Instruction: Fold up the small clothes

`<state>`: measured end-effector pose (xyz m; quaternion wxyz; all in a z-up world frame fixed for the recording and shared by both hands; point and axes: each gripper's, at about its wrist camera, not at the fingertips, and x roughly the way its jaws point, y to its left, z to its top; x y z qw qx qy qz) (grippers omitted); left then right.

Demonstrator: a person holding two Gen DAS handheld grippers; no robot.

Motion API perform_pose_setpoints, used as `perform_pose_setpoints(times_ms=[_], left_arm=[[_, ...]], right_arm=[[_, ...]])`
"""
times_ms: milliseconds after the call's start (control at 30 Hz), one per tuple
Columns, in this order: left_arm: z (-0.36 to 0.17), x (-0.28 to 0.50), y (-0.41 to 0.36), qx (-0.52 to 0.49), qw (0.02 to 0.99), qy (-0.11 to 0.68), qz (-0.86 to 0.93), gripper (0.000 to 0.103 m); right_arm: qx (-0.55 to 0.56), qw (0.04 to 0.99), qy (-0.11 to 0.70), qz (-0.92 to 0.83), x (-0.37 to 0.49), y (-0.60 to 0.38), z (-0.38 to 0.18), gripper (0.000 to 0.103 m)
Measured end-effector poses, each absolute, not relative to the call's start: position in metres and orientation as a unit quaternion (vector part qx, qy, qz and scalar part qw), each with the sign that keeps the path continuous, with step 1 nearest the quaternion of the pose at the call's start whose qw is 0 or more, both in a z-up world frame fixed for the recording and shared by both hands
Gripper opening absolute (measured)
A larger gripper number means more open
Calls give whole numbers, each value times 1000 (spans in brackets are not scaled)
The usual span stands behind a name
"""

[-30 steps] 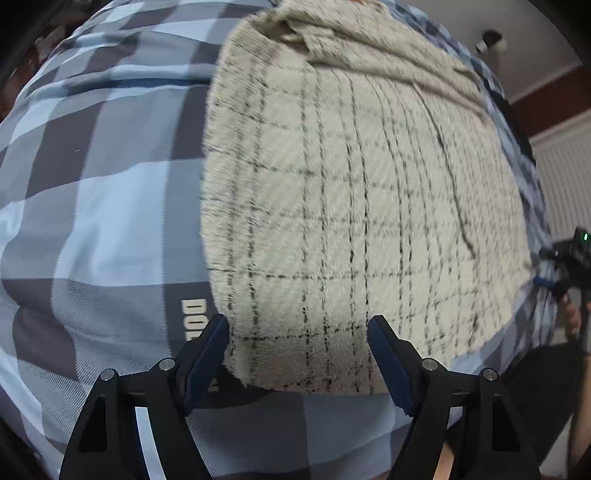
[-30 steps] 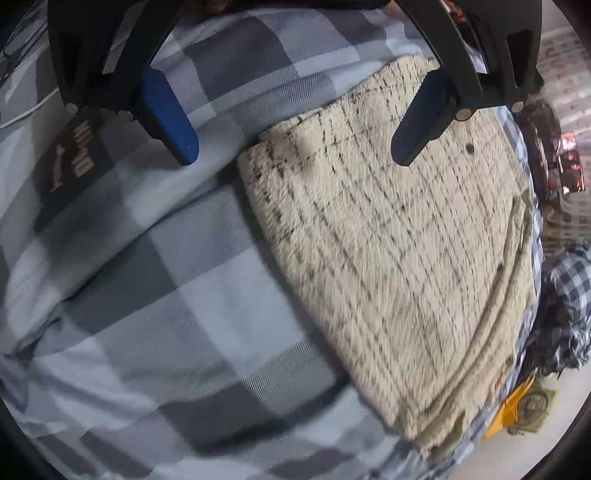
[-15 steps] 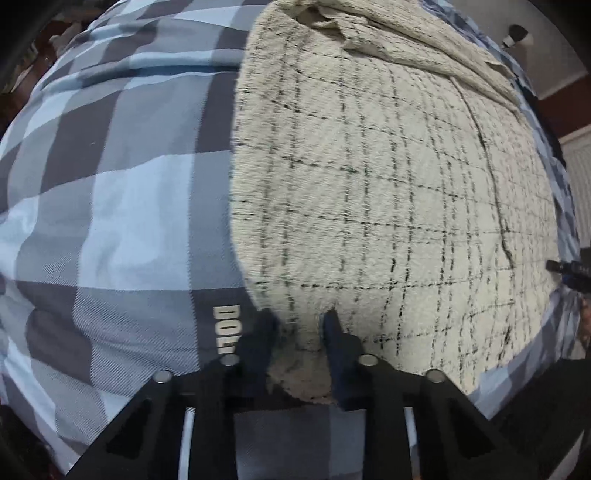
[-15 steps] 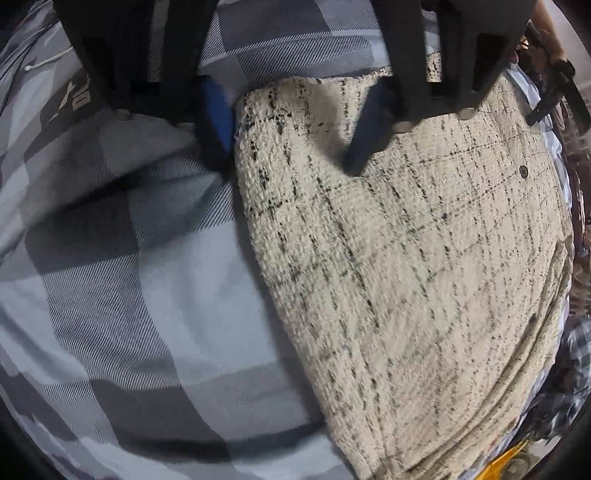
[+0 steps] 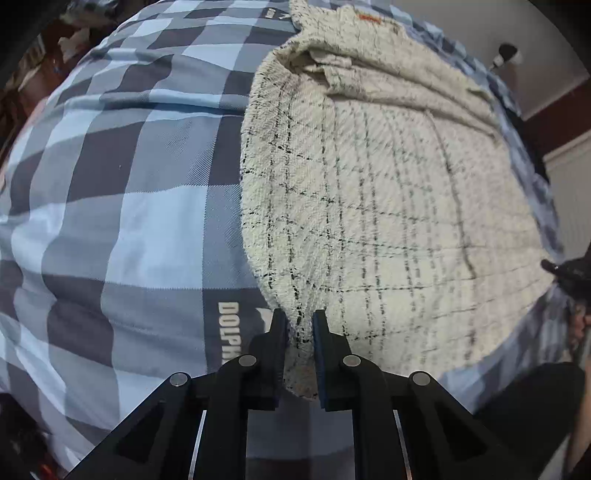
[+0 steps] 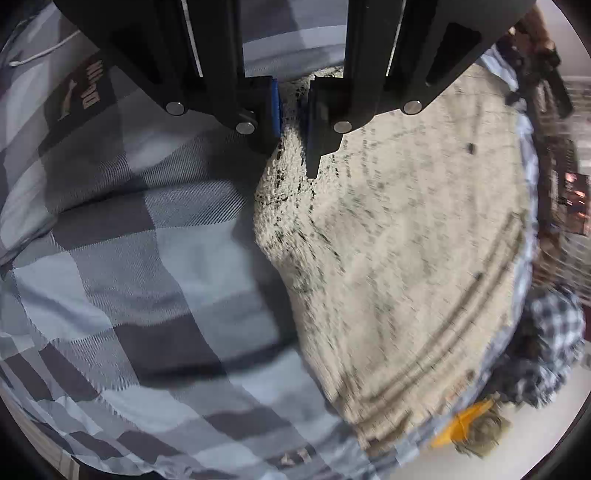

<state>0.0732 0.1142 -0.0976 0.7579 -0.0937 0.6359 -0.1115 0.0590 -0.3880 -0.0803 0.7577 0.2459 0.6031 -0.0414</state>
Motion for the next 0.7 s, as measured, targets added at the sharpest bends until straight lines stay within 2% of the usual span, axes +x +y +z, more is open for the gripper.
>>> perform_pose_setpoints(times_ms=[133, 333, 500, 567, 600, 700], left_arm=[[-84, 65, 125, -156, 758, 619, -138, 11], [-72, 62, 130, -198, 767, 588, -161, 10], [-39, 52, 144, -258, 781, 531, -203, 9], [-25, 50, 161, -329, 772, 499, -216, 3], [-20, 50, 168, -345, 771, 489, -218, 3], [-2, 47, 174, -327, 787, 487, -190, 3]], right_arm=[[344, 753, 560, 28, 46, -402, -66, 6], [338, 769, 539, 57, 47, -380, -53, 5], [456, 741, 475, 134, 53, -376, -47, 5], [500, 726, 446, 152, 47, -373, -43, 5], [523, 716, 432, 164, 46, -372, -40, 5], [558, 705, 397, 187, 38, -371, -24, 5]])
